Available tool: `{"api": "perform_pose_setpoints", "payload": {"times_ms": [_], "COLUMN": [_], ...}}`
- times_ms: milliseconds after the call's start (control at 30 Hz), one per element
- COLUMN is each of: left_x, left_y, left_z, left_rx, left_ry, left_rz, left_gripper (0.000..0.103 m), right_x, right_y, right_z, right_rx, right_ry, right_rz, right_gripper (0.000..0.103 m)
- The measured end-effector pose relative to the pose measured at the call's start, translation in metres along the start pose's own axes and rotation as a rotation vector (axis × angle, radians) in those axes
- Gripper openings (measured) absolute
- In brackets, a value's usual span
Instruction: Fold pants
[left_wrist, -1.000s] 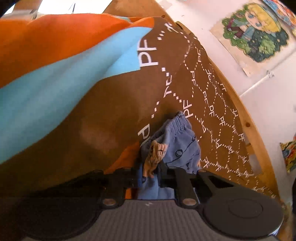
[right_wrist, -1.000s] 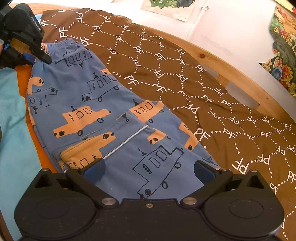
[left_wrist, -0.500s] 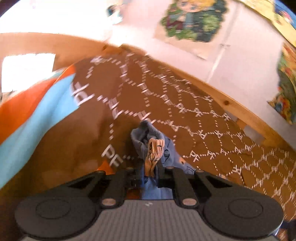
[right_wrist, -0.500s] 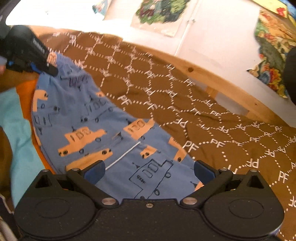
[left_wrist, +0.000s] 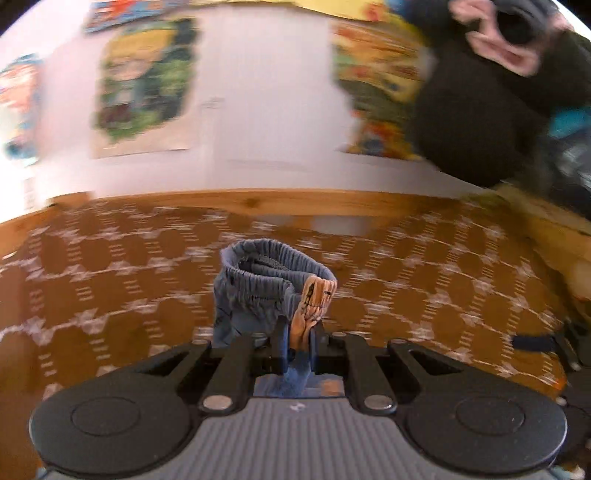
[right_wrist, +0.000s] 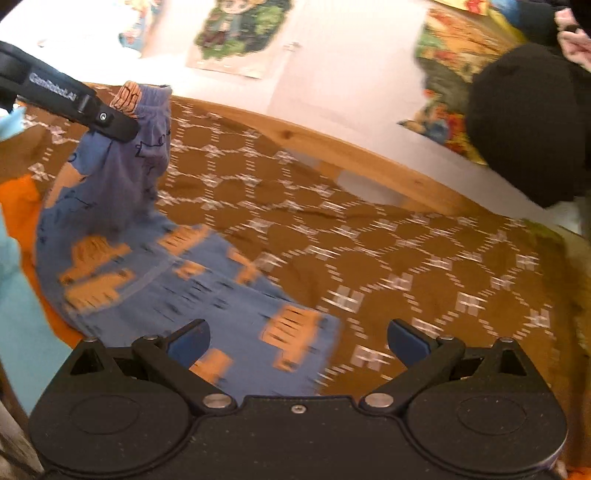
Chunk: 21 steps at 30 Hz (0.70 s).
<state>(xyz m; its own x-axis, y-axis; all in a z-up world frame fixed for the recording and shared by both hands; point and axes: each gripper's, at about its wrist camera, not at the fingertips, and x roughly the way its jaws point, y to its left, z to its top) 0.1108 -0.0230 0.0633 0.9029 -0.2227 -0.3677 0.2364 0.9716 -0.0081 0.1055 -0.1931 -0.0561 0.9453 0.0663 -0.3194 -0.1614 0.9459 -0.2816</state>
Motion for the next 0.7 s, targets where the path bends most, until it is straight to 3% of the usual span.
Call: {"api": "perform_pose_setpoints", "payload": {"times_ms": [233, 367, 433, 533, 700], "left_x": [0.037, 0.063, 0.066, 0.049, 0.034], "left_y": [-0.082, -0.105, -0.107, -0.095, -0.072], "left_z": [-0.012, -0.038, -0.051, -0.06, -0.063], "left_rx": [0.12, 0.173, 0.196, 0.22, 0.378], "left_ry": [0.088, 0.232, 0.294, 0.261, 0.272], "left_rz": [-0.181, -0.25, -0.277, -0.309, -0.279], "left_gripper": [0.012, 0.018, 0.046, 0.067, 0.068], "right_x": [-0.009, -0.01, -0.01, -0.009, -0.009], "right_y": [-0.044, -0.062, -0.068, -0.073, -0.071], "right_z": [-0.03, -0.042, -0.046, -0.047, -0.035], "right_rx": [0.028, 0.088, 0.099, 0.117, 0.153], "right_ry": [0.051, 0.085, 0.094, 0.099, 0.092], "right_rz": [-0.12, -0.152, -0.164, -0.167, -0.111], "right_gripper": [0.102, 0.102, 0.102, 0.102, 0.102]}}
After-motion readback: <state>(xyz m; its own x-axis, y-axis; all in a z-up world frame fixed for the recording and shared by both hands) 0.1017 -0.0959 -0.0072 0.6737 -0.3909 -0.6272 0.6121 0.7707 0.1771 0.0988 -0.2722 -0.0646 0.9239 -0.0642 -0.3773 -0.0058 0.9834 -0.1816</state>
